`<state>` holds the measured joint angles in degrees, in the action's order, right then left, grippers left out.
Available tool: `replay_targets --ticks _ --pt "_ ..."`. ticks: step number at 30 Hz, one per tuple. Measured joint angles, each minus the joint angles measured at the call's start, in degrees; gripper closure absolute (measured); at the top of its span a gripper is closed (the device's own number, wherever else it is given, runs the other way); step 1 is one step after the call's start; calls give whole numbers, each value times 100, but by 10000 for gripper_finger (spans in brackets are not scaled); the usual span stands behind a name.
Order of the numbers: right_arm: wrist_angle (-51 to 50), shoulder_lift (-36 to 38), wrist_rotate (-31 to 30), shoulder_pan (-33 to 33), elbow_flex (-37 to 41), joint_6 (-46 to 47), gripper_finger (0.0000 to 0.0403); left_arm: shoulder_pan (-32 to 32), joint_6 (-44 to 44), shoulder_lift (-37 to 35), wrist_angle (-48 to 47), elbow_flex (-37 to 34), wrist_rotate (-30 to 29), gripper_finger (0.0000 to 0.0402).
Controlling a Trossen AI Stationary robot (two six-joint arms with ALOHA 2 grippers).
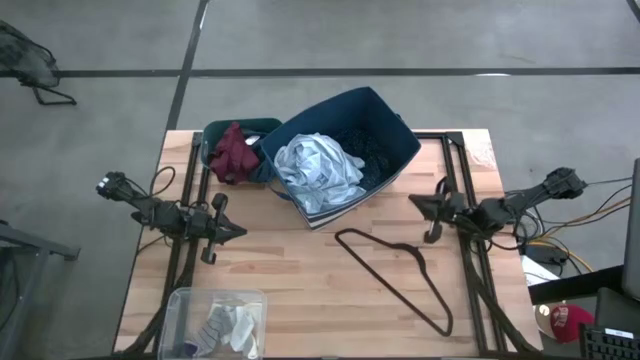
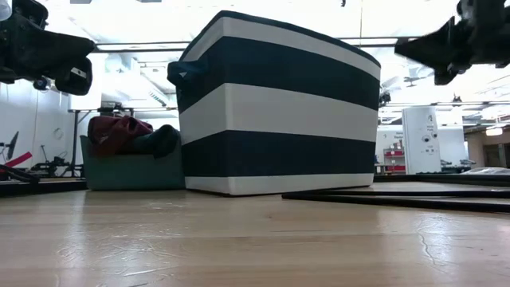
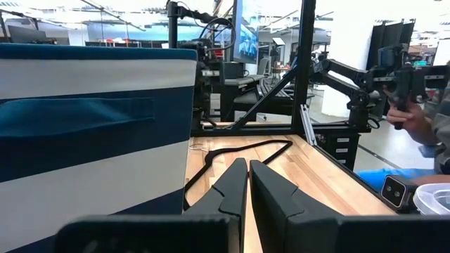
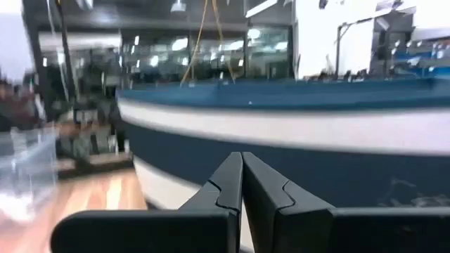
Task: Pick & Place Cloths
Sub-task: Return to Home Position
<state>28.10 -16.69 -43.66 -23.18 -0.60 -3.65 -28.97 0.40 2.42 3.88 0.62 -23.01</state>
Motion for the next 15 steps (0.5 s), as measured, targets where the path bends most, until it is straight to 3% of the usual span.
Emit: replay_targets --ticks 6,15 --pt "-875 60 758 -6 9 754 394 2 0 -2 0 0 0 376" --pt "-1667 335 853 -9 8 1357 394 1 0 -2 0 0 -1 376"
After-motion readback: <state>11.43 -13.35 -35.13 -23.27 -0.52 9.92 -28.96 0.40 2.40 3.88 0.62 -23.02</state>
